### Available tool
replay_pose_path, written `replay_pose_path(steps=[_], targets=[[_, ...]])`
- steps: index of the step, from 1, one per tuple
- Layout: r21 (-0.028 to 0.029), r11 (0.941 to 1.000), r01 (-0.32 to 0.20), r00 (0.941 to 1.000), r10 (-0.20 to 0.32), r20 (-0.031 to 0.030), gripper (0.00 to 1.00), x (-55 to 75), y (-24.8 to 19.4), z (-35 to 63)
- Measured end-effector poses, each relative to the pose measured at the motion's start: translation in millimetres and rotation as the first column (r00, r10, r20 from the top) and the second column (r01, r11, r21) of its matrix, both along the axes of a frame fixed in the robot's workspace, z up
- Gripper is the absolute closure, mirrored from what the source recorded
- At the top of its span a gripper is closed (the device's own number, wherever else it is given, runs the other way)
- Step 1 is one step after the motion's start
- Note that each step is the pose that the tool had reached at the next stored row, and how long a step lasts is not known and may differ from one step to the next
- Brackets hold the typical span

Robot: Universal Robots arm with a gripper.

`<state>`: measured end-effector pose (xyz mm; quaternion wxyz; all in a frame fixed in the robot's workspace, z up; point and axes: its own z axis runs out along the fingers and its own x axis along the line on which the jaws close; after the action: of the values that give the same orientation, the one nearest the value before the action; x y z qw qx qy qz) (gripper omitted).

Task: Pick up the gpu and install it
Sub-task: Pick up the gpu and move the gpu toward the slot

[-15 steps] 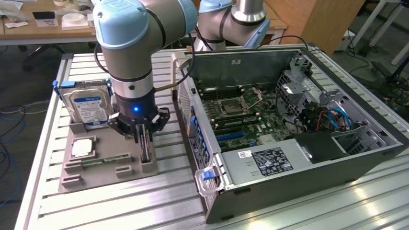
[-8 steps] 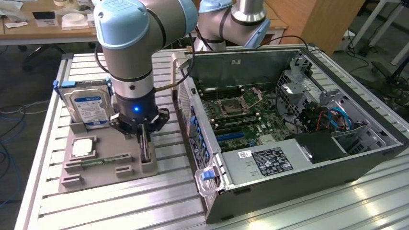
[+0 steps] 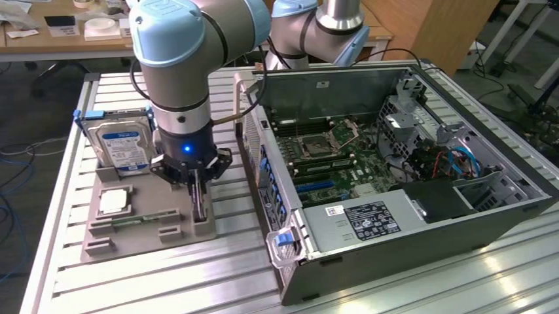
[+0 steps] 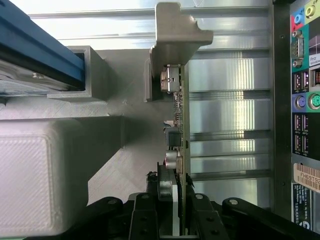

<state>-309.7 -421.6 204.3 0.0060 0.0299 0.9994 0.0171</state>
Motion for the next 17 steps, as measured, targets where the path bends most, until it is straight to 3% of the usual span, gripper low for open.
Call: replay_pose_path(steps=[8,17], targets=[[0.0001,1.0000,0.000,1.0000,0.000,0.0003,0.72,0.1,0.1,0.6],[0.0001,1.0000,0.000,1.0000,0.000,0.0000,0.72,0.0,0.0,12.9]])
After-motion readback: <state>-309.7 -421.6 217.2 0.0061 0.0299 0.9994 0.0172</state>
